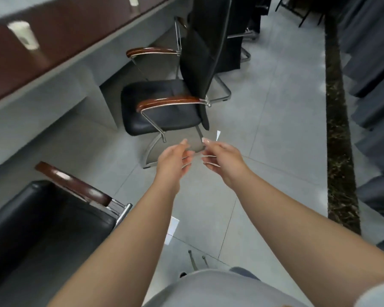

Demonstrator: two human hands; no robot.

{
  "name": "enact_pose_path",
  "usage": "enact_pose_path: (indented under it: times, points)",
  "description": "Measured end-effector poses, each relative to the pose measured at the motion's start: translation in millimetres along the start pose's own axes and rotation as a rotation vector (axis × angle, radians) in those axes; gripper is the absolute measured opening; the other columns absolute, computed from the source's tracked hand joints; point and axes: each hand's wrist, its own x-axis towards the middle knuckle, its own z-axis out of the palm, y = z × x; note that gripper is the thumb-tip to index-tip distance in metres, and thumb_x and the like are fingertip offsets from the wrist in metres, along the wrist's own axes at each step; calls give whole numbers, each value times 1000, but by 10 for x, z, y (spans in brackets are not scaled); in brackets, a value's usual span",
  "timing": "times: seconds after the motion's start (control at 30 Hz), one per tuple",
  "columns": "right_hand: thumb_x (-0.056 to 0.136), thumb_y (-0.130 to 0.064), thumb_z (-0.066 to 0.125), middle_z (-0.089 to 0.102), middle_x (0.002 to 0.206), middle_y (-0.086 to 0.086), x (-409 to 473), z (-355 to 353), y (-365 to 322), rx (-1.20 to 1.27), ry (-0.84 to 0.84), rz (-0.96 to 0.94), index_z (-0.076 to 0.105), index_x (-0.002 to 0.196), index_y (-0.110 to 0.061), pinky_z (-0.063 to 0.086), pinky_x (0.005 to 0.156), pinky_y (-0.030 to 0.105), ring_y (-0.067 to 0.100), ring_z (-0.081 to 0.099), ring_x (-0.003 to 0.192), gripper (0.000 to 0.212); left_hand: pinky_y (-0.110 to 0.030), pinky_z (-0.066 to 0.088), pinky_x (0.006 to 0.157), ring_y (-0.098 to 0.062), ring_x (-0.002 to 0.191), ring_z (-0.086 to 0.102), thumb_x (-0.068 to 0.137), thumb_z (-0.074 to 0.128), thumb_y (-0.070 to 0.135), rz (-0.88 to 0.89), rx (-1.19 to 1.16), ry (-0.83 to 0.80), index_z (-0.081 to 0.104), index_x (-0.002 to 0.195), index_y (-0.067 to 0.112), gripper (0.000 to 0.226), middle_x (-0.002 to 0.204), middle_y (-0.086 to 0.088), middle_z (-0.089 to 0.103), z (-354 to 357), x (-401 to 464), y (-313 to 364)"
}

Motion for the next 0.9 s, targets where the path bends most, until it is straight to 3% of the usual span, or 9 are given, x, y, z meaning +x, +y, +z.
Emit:
enact_pose_path:
  times: [0.17,0.27,0.5,0.77,0.9]
  points:
    - [87,-29,64,64,77,0,631,520,-109,-111,-170,56,61,88,-17,50,74,23,12,58,68,12,-20,43,64,-9,66,56,91,56,32,49,-109,183,57,78,20,17,71,3,61,-349,517,244]
    - [87,-28,63,62,76,1,996,897,-188,-189,-273,67,62,85,-16,49,68,21,12,57,67,13,-20,43,64,-8,64,55,92,55,30,67,-183,301,56,78,21,16,70,4,61,-558,809,360]
    - [87,-28,63,62,76,1,1764,1805,-455,-467,-697,108,59,79,-15,46,64,21,11,56,62,16,-18,42,62,-8,63,54,92,55,29,121,-456,673,57,78,20,17,70,3,58,-984,1205,754]
    - [87,-29,64,61,75,2,2252,2592,-419,-705,-982,216,58,78,-16,45,63,20,13,56,63,16,-28,49,86,-11,72,58,90,58,30,72,-749,1060,64,89,14,17,73,1,62,-1277,1309,604]
    - [88,-26,63,59,72,2,2277,3020,-149,-772,-1091,290,60,77,-16,45,62,19,13,54,63,15,-27,52,79,-9,69,60,90,59,30,53,-804,1176,64,85,16,15,69,3,64,-1626,1412,593]
